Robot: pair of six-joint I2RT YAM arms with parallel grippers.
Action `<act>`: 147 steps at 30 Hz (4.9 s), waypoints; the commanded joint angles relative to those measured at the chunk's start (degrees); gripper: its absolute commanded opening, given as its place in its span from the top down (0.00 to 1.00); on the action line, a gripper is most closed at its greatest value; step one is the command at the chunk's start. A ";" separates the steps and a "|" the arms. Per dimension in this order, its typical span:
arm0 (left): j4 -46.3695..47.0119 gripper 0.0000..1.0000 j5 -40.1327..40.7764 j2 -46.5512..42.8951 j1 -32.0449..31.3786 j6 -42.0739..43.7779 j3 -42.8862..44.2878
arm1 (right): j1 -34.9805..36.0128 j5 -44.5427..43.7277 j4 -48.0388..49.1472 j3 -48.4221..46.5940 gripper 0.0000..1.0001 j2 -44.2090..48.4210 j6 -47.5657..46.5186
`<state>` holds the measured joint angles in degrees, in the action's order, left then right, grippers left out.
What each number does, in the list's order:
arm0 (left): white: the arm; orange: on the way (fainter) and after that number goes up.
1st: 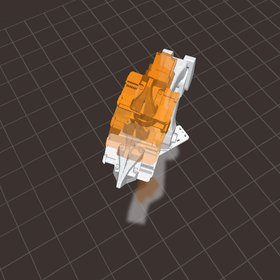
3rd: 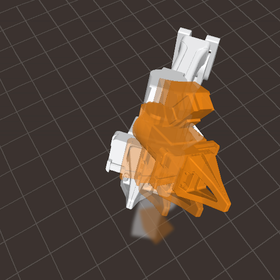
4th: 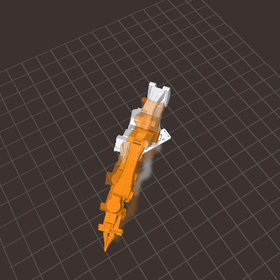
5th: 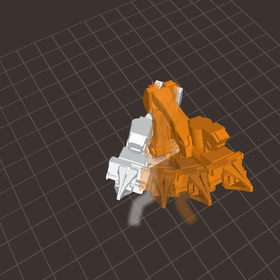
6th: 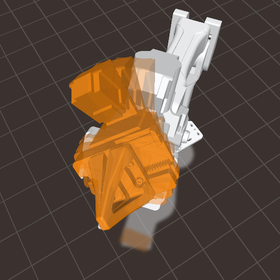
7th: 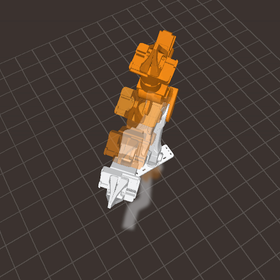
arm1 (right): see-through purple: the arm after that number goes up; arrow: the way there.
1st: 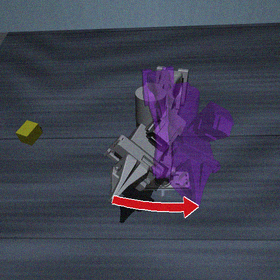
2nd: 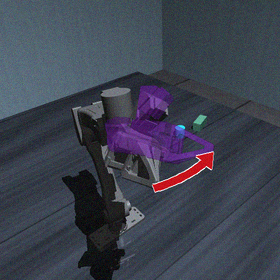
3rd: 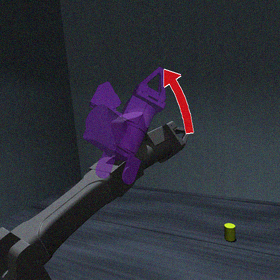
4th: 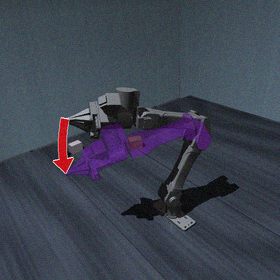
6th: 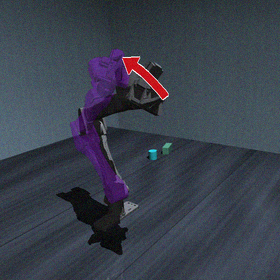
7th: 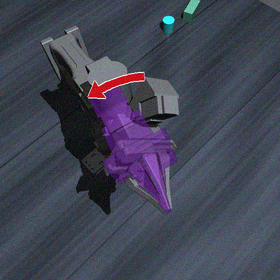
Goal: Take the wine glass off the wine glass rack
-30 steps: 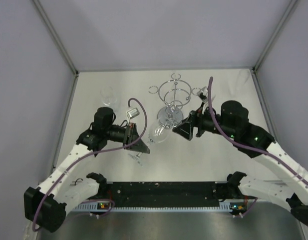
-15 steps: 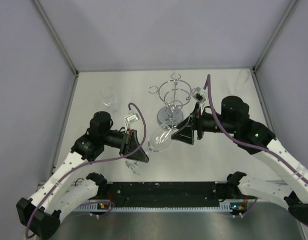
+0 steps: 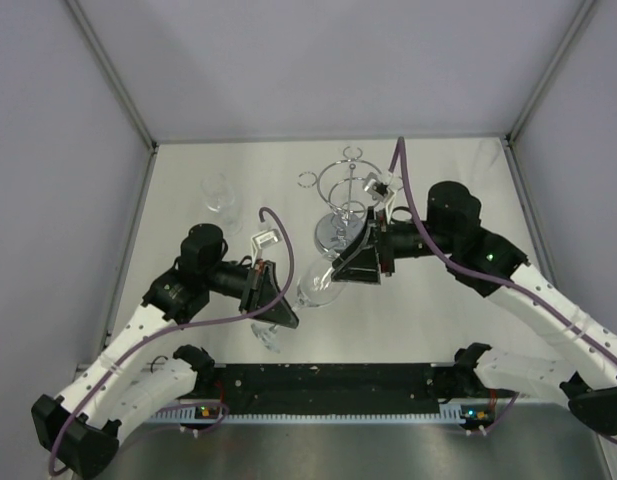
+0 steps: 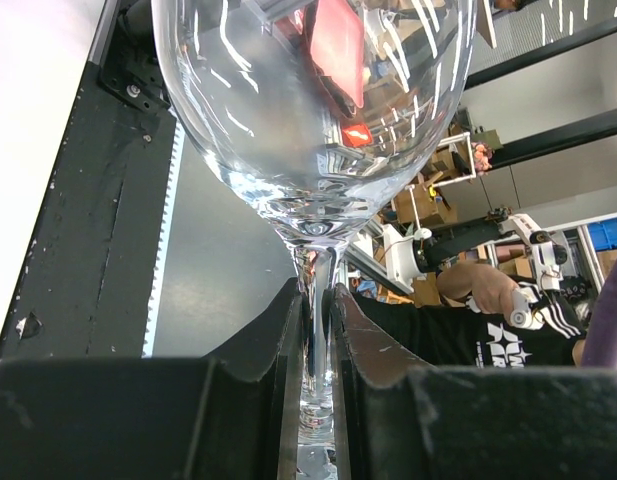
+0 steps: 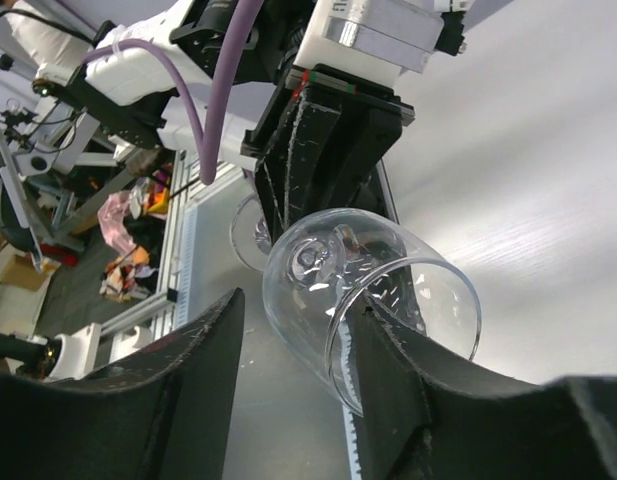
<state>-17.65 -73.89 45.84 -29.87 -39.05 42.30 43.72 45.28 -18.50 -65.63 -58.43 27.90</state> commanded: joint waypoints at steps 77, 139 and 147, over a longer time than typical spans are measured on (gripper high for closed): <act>-7.14 0.43 44.27 10.76 -0.98 14.79 12.89 | -33.87 -52.30 -21.75 -7.84 1.00 -7.65 -5.13; -8.37 0.03 49.02 10.05 -1.07 12.15 9.38 | -52.60 -49.67 -26.32 -31.05 0.55 -36.76 -5.14; -8.37 0.03 49.72 9.70 -1.07 12.24 9.37 | -52.51 -49.67 -28.34 -34.48 0.51 -31.40 -5.40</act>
<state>-28.14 -24.53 55.90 -31.09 -27.05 51.94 -8.40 -3.70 -46.19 -96.18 -95.77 23.07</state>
